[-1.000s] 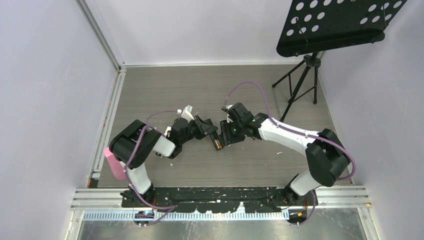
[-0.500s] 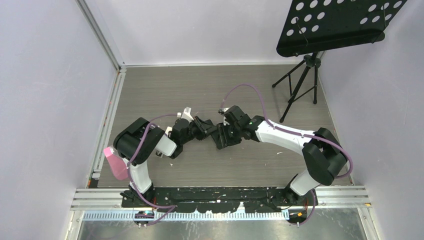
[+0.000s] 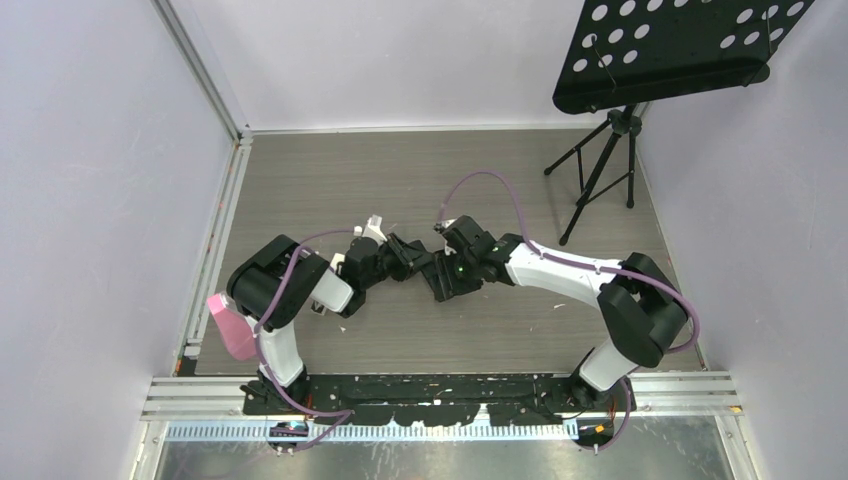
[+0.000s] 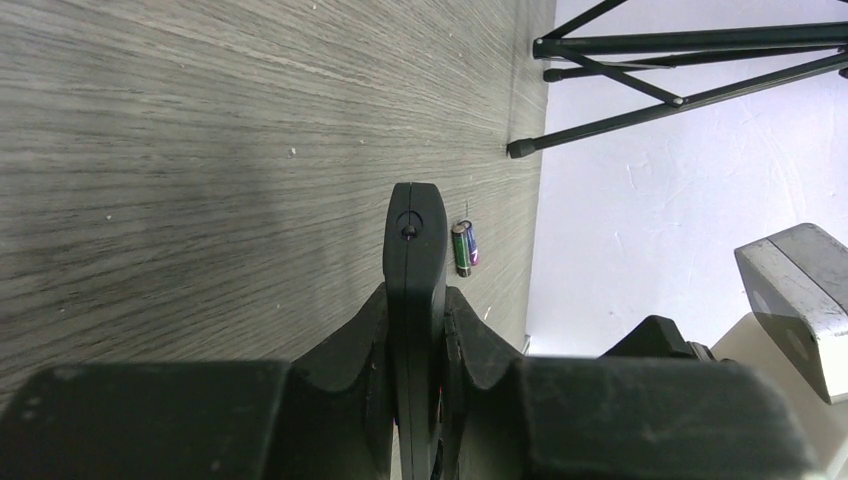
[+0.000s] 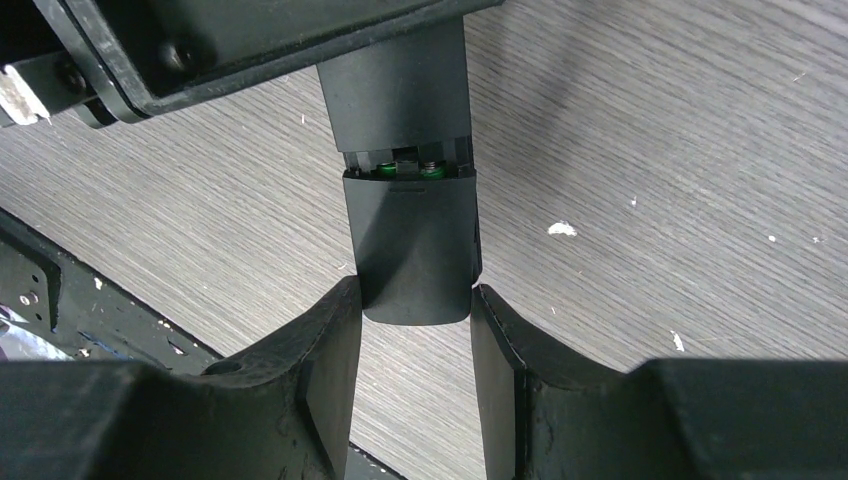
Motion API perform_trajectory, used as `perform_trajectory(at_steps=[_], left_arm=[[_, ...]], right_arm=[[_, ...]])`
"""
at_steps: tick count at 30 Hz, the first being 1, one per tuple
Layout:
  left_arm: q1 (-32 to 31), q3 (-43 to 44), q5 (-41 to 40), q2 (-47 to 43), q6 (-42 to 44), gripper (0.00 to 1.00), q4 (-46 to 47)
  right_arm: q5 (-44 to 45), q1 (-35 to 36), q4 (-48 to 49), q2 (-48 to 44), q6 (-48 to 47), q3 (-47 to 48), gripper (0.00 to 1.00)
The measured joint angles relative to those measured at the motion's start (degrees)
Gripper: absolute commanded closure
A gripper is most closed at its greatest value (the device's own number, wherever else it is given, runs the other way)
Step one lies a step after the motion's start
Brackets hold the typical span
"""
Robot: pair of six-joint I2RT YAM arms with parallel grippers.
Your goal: Load the batteries into the remote control
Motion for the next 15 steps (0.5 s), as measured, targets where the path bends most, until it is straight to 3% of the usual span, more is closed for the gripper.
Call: perform_trajectory(at_steps=[15], left_arm=[[0.2,0.5,2.5,0.0,4.0,1.0,-1.4]], right_arm=[[-1.5,0.2,-0.1,3.4,-1.5,1.1,0.64]])
